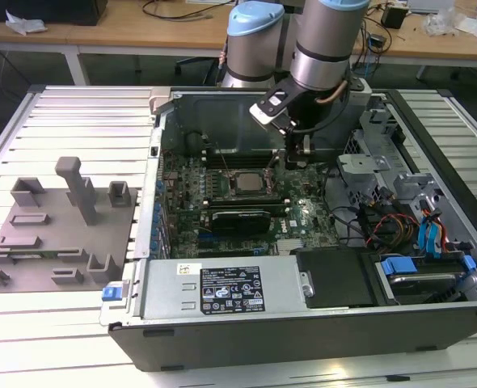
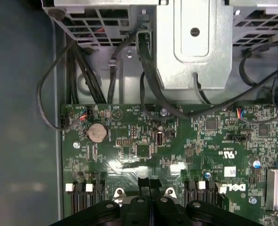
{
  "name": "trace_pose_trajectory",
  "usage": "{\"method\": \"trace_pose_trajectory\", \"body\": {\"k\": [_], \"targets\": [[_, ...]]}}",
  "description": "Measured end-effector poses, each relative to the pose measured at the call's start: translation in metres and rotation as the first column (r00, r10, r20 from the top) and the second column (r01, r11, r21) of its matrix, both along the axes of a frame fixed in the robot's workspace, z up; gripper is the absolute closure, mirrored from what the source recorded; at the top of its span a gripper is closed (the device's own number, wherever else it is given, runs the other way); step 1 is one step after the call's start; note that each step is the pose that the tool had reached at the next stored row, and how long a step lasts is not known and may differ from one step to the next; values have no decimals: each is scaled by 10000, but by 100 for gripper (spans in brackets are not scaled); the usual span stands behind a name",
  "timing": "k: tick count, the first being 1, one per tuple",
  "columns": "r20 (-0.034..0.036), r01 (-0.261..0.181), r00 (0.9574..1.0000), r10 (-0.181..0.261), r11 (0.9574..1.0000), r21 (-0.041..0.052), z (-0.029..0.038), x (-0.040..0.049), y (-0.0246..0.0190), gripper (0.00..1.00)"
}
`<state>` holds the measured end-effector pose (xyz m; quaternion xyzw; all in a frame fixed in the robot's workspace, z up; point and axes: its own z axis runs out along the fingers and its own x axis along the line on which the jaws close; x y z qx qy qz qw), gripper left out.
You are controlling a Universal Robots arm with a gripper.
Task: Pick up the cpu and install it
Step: 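Close the cpu cover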
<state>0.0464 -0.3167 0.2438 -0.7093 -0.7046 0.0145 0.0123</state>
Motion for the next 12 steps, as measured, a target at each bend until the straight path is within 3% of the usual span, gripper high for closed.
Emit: {"method": "trace_pose_trajectory", "body": {"k": [5, 12], "targets": [[0, 0, 10000, 0, 10000, 1, 0, -122, 0, 89], [6, -1, 10000, 1, 10000, 1, 0, -412, 1, 89]]}}
